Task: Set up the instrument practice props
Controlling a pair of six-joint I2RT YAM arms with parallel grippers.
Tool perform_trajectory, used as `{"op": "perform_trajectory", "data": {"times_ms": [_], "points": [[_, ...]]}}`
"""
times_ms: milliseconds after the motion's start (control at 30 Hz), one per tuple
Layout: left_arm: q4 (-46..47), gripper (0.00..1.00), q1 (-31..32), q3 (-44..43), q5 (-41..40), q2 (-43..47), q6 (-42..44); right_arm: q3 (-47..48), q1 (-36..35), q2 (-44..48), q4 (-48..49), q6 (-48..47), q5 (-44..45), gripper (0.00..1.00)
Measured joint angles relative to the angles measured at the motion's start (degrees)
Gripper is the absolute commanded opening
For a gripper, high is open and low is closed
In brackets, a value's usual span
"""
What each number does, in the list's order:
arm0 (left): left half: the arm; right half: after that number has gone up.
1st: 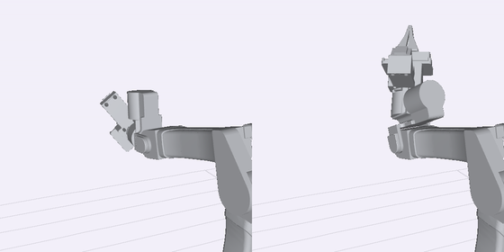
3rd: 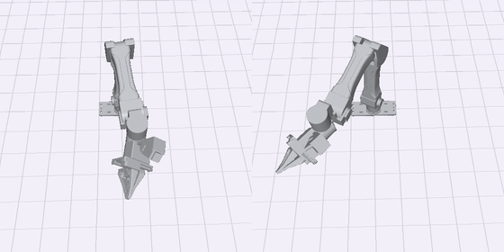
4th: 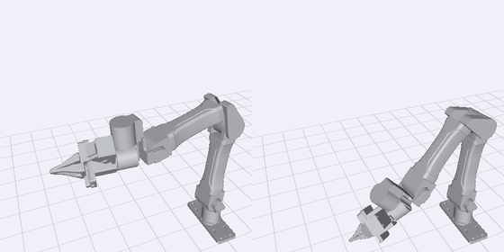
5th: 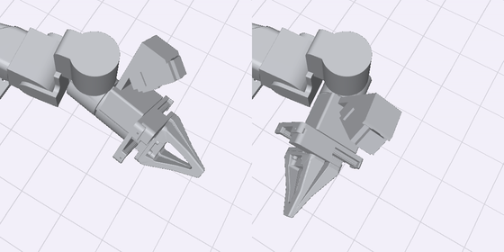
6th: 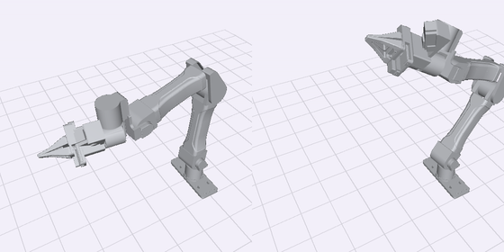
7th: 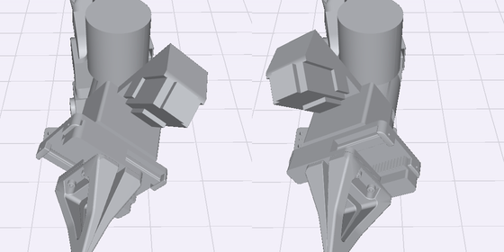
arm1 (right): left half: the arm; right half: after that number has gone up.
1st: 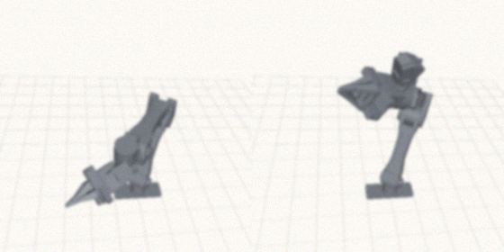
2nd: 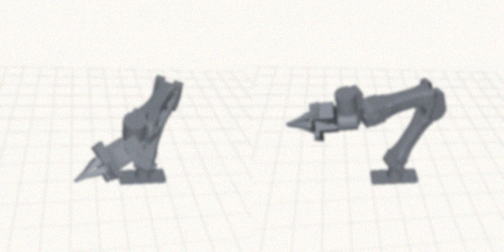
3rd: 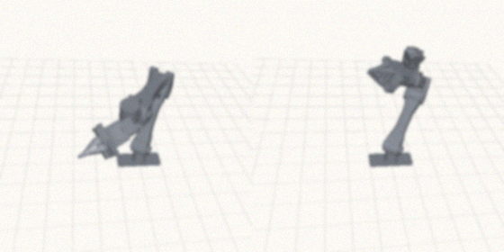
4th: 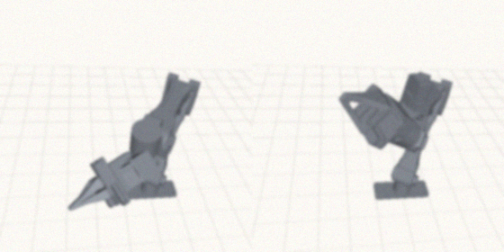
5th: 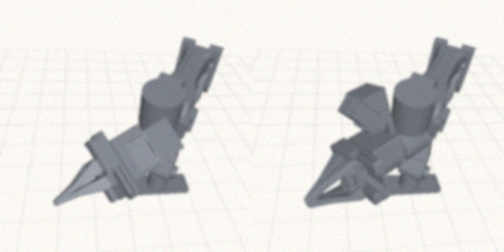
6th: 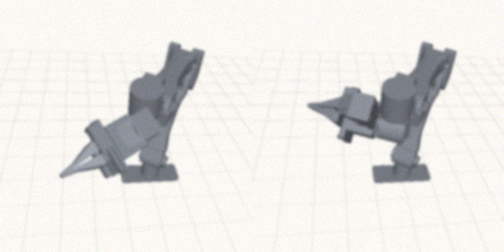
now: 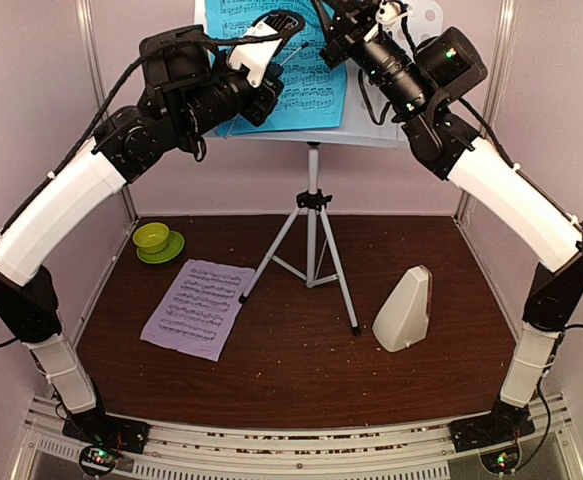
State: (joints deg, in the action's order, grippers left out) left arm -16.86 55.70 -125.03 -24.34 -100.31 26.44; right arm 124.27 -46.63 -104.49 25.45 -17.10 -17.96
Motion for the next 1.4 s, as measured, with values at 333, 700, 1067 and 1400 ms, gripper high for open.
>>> {"op": "perform_trajectory", "data": {"times_ms": [333,700,1067,1400], "points": [[6.93,0.00,0.00,6.80,0.79,2.78,1.03,0.00,0.00,-0.76,1.57,1.95,0.50,0.00],[10.86,0.00,-0.15,10.03,2.75,4.13,2.27,0.00,-0.24,-1.81,4.72,4.04,4.20,0.00],[10.97,0.00,-0.55,10.36,3.67,4.22,2.67,1.11,-0.48,-3.76,4.00,2.25,1.68,0.00],[11.28,0.00,-0.59,10.73,3.87,4.24,2.67,5.01,-0.63,-5.20,1.75,-3.06,-0.13,0.00]]}}
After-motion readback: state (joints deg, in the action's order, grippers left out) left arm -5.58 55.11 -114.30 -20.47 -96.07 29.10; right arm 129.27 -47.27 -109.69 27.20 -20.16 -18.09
